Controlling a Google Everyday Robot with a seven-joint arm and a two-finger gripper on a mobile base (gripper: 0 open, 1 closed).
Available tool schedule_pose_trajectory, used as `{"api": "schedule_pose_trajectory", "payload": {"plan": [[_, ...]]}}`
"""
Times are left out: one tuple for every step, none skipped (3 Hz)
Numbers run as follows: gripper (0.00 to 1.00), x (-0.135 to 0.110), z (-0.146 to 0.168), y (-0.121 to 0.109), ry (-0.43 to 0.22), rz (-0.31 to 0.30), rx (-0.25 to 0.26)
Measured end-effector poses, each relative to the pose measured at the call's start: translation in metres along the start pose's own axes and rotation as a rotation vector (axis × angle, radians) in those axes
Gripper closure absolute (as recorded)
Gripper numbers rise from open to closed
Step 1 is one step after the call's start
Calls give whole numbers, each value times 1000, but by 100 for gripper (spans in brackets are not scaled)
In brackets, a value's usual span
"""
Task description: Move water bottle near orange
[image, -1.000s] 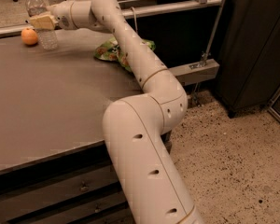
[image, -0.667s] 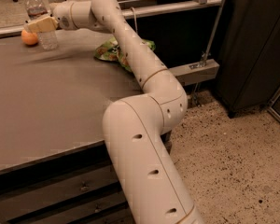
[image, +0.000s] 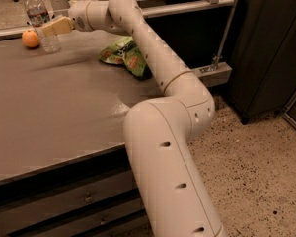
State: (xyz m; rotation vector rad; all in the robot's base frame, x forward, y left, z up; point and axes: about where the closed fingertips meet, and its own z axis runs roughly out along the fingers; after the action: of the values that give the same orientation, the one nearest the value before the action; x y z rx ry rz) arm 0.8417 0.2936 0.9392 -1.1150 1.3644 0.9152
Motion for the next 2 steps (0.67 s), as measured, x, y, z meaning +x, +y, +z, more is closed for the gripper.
{"api": "schedule_pose_trajectory", "payload": {"plan": [[0,-30,-70,-6,-14,-61,72],[0,-51,-148,13,-27,-130,98]]}}
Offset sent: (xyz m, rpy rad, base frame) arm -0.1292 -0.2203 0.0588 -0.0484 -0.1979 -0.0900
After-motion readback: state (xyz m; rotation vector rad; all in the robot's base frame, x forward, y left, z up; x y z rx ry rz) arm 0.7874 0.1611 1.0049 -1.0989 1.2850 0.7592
